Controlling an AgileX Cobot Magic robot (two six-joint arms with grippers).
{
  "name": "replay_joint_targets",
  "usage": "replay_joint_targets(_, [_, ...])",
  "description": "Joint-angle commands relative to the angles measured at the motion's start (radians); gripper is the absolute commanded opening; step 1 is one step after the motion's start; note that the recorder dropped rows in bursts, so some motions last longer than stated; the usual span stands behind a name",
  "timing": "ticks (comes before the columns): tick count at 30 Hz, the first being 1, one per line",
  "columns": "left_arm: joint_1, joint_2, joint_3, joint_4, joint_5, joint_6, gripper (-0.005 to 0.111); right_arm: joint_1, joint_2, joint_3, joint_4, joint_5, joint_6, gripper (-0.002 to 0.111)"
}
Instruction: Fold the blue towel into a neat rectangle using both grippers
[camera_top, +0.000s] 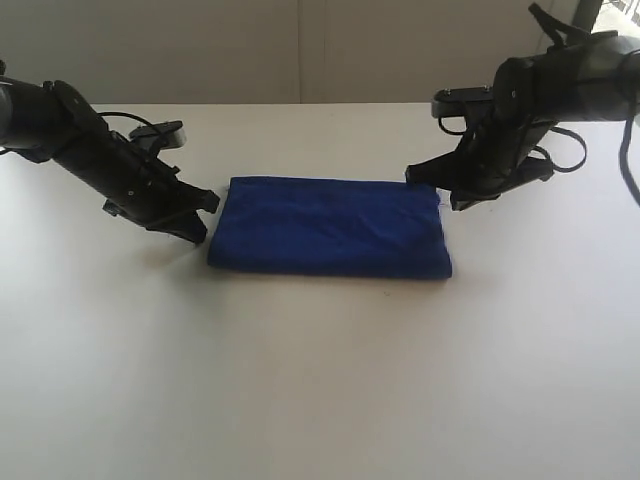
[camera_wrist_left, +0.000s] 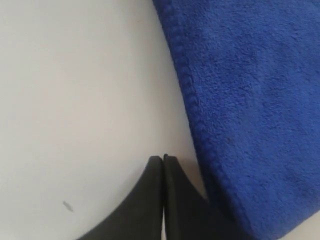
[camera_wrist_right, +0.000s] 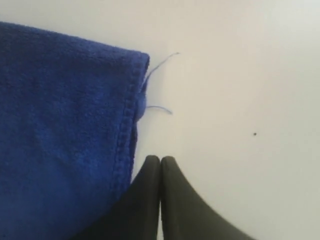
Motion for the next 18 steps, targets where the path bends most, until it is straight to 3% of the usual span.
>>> replay_joint_targets(1, [-0.034, 0.016, 0.009, 0.013, 0.054, -0.003, 0.000, 0.000, 0.032, 0.013, 0.010, 0.051, -0.004, 0.000])
replay_joint_targets(18, [-0.055, 0.016, 0.009, 0.174, 0.162, -0.092, 0.000, 0.021, 0.034, 0.013, 0.126, 0.170, -0.137, 0.000])
